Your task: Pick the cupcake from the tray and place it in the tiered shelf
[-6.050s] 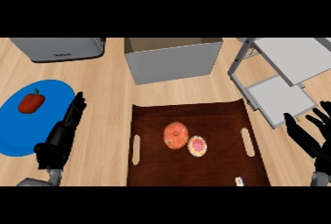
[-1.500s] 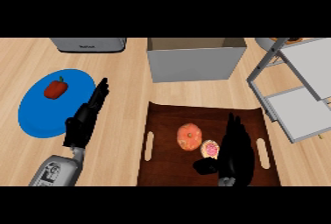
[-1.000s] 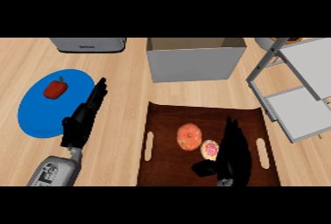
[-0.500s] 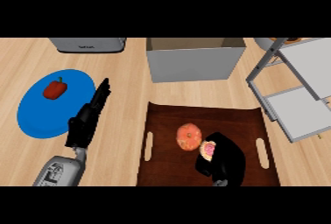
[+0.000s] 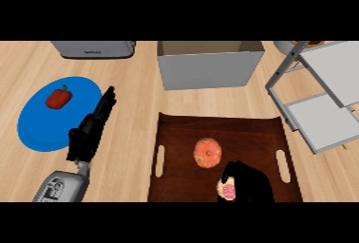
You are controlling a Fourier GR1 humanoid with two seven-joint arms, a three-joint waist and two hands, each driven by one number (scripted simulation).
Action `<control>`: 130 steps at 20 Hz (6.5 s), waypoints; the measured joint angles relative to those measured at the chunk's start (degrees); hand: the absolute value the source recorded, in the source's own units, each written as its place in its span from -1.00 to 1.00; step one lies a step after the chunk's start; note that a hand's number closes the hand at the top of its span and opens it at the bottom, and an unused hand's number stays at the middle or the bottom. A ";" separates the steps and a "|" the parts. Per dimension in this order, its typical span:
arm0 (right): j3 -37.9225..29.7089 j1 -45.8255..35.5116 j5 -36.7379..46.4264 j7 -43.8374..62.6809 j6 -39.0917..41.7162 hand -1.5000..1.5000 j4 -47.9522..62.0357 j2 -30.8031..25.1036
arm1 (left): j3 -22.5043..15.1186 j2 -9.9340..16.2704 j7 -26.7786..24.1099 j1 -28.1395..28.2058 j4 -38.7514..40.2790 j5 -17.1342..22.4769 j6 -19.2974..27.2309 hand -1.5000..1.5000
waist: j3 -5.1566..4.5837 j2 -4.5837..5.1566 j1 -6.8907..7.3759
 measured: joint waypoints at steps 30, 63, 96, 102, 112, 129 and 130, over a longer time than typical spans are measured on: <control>-33.36 27.07 -30.12 -37.88 -14.99 1.00 -37.88 -32.71 | 1.57 0.22 1.36 1.51 -2.20 -0.58 -0.51 0.00 | -0.01 0.07 -1.66; -61.38 -14.44 -48.55 -24.69 -0.20 1.00 -15.88 -44.10 | 2.29 -3.56 1.53 -0.30 -1.46 -3.69 -3.07 0.00 | 0.05 0.56 1.05; -58.64 -34.43 -37.48 -49.25 -10.04 -1.00 29.49 -33.59 | 4.90 -4.89 2.80 -0.15 -2.88 -5.62 -5.13 0.00 | -0.04 0.42 0.80; -61.78 -36.87 -40.90 -49.60 -8.02 -1.00 33.24 -33.78 | 5.62 -5.12 2.37 -0.29 -2.23 -5.81 -5.63 0.00 | 0.02 0.43 0.70; -65.74 -38.61 -50.58 -46.80 0.96 -1.00 31.07 -35.28 | 6.22 -5.67 1.63 -0.10 -1.70 -6.55 -5.67 0.00 | 0.07 0.37 0.44; -84.88 -38.06 -64.31 -35.88 8.35 -1.00 45.65 -51.51 | 7.16 -5.53 0.58 0.14 -1.07 -6.54 -6.40 0.00 | 0.12 0.44 -0.02; -85.77 -37.04 -64.66 -35.80 10.48 -1.00 47.95 -53.60 | 7.32 -5.39 0.56 0.35 -1.36 -6.43 -6.48 0.00 | 0.14 0.45 -0.05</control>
